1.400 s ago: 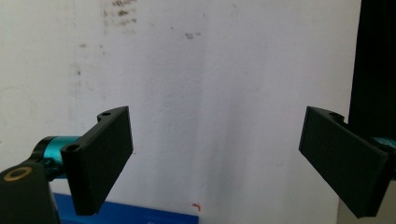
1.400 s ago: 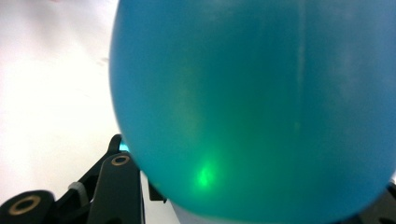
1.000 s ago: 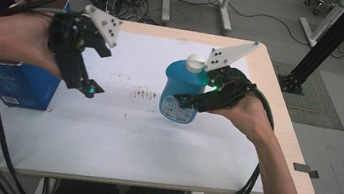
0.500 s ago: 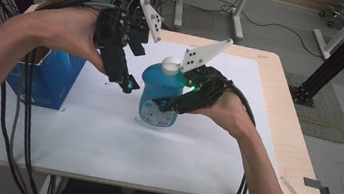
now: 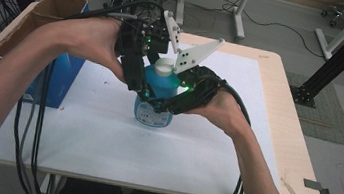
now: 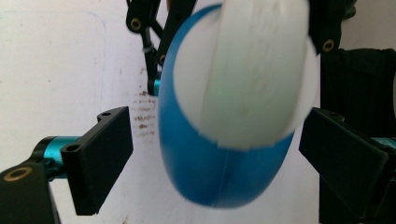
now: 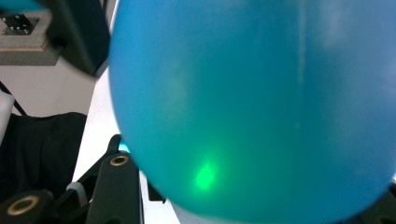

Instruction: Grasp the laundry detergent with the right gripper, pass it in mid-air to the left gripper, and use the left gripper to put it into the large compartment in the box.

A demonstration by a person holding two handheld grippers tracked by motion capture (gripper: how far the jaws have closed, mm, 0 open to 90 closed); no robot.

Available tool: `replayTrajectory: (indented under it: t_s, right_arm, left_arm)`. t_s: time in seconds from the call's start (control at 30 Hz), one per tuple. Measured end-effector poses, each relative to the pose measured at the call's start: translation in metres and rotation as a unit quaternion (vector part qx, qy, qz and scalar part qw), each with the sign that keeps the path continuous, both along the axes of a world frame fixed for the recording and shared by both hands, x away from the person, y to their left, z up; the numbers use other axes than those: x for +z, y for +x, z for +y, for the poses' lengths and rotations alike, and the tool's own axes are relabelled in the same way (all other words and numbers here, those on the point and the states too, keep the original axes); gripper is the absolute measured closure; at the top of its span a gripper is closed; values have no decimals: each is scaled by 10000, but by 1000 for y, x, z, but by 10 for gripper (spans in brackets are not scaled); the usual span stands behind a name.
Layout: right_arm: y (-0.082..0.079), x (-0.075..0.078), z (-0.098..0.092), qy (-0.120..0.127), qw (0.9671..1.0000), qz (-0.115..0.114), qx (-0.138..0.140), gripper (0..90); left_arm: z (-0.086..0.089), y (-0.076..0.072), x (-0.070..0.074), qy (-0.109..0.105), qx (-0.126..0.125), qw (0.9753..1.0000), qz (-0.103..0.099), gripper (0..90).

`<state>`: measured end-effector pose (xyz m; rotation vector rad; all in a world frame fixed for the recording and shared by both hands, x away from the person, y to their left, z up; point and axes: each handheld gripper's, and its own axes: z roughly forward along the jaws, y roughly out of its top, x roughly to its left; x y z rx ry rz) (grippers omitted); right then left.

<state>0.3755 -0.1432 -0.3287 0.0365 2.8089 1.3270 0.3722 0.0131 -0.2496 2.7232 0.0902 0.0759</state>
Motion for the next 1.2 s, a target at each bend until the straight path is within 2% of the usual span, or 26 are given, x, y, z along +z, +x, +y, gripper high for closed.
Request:
replayTrajectory:
  t_s: [0.4,0.67,1.2]
  right_arm:
    - [0,-2,-2,35,10000,6,-41,466]
    - [-1,-3,-3,40,10000,46,-51,465]
    - [-1,-4,-3,15,10000,27,-64,465]
  left_arm:
    - [-13,0,-1,54,-80,10000,10,100]
    - [-13,0,2,-9,-76,10000,19,167]
    - [-15,0,1,118,-205,9997,23,247]
